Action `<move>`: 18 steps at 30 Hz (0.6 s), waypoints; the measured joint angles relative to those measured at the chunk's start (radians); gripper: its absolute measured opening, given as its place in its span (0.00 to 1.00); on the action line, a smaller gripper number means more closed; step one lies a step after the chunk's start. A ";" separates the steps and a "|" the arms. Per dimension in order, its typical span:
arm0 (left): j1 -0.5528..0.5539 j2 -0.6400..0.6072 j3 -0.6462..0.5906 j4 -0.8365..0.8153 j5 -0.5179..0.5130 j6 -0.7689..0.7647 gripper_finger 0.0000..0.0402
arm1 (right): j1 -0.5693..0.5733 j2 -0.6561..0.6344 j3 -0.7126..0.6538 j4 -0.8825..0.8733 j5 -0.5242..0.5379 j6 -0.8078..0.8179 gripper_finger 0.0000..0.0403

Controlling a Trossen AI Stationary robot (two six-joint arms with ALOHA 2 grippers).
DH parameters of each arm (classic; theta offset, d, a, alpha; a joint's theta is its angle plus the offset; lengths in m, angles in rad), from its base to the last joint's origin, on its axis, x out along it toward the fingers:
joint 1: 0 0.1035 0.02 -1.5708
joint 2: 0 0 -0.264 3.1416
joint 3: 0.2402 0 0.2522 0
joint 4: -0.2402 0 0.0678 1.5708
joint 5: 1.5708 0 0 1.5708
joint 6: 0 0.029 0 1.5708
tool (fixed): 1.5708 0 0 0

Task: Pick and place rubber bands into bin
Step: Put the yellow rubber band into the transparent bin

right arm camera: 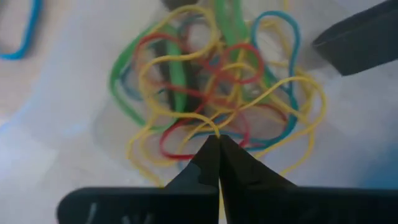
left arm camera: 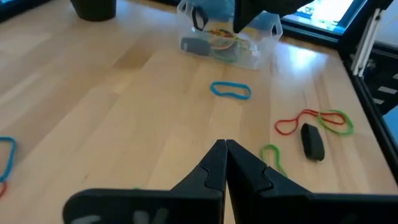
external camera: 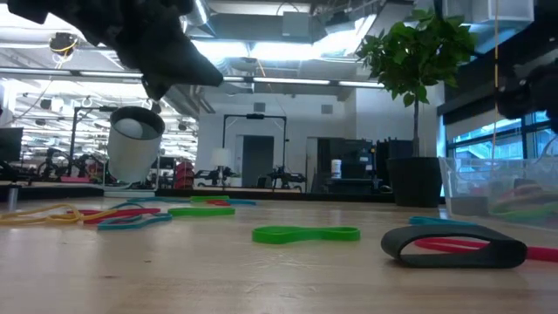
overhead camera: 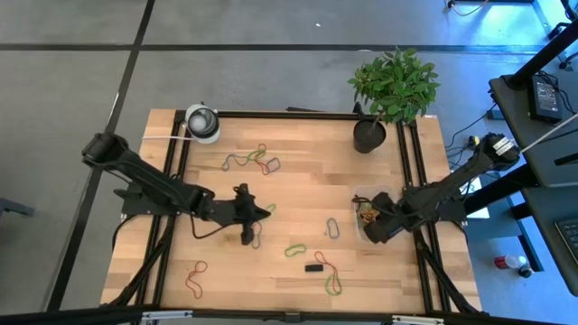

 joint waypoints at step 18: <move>0.000 0.035 0.015 0.002 0.000 -0.014 0.01 | -0.018 -0.044 0.023 -0.061 0.007 -0.046 0.34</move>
